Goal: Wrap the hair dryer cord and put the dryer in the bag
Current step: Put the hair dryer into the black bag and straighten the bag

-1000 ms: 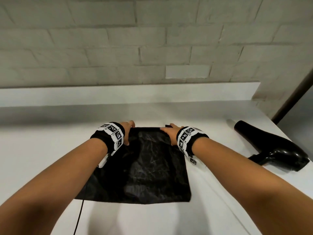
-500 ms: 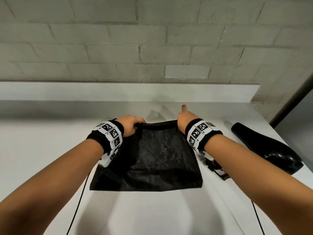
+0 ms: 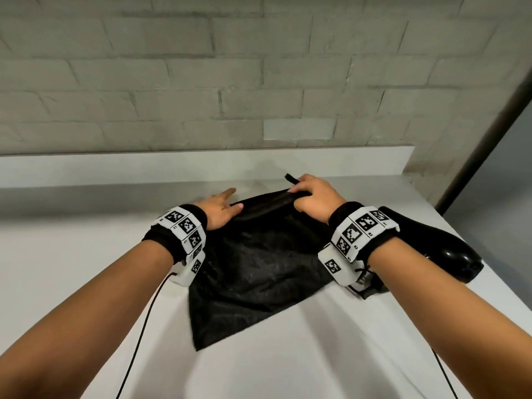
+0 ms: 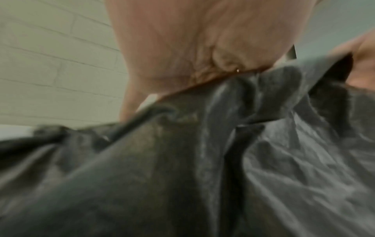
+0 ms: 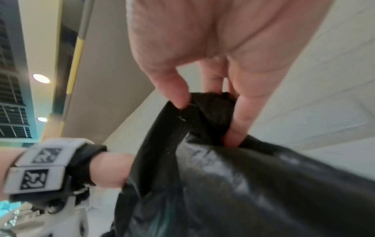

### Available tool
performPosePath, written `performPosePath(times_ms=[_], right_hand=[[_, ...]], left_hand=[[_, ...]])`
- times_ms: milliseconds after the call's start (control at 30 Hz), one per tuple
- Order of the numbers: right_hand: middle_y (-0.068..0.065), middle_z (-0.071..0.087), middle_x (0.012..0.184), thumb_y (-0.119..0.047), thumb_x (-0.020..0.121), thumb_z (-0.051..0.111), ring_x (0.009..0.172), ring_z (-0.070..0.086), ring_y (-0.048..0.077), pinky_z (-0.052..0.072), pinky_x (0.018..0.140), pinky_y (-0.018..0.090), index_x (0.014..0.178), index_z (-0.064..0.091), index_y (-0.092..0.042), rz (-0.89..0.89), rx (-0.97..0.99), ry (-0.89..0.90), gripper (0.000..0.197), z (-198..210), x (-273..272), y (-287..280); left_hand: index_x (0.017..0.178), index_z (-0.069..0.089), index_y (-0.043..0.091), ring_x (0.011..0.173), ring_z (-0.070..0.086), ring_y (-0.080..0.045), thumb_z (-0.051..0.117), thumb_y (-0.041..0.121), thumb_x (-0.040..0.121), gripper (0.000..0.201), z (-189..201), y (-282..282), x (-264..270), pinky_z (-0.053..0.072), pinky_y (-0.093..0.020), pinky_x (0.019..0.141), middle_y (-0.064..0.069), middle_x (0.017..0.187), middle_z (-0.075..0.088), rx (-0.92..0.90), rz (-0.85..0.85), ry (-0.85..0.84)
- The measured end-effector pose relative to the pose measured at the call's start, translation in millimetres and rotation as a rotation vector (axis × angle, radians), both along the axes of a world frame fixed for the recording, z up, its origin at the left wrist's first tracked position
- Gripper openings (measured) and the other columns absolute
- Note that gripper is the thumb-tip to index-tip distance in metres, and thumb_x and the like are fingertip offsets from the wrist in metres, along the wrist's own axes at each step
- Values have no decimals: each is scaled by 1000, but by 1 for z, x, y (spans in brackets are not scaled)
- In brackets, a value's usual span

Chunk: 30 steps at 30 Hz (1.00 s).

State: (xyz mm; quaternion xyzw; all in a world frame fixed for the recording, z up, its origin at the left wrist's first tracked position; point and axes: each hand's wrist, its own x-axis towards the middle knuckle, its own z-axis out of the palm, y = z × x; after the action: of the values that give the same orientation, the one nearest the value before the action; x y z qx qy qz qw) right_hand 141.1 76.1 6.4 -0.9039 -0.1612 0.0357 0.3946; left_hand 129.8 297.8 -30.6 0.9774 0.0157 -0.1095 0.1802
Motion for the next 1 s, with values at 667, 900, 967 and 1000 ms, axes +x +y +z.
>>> performPosePath(times_ms=[667, 900, 967, 1000], right_hand=[[7, 51, 80, 21, 66, 34, 84, 49, 23, 32, 77, 17, 49, 56, -19, -198, 27, -140, 48, 13, -17, -33], [10, 41, 139, 7, 78, 42, 126, 41, 24, 27, 102, 14, 96, 69, 2, -34, -191, -89, 33, 0, -23, -27], [11, 39, 140, -15, 84, 50, 118, 49, 30, 38, 103, 30, 104, 63, 4, -158, -314, -129, 30, -5, -18, -30], [10, 37, 142, -24, 85, 52, 114, 50, 33, 42, 100, 36, 106, 61, 3, -254, -372, -166, 36, -5, -16, -33]], left_hand=[[120, 60, 25, 98, 58, -37, 41, 3, 83, 47, 20, -28, -25, 47, -39, 90, -6, 143, 27, -6, 109, -429], [123, 48, 9, 82, 59, -43, 51, 4, 83, 40, 12, -38, -29, 50, -43, 75, -16, 136, 30, 71, 182, -462], [124, 50, 15, 92, 58, -40, 47, 2, 84, 43, 6, -38, -30, 49, -44, 81, -12, 136, 34, 153, 68, -438], [128, 49, 24, 102, 55, -37, 45, 6, 86, 46, 3, -38, -32, 47, -44, 87, -9, 136, 36, 235, -25, -397]])
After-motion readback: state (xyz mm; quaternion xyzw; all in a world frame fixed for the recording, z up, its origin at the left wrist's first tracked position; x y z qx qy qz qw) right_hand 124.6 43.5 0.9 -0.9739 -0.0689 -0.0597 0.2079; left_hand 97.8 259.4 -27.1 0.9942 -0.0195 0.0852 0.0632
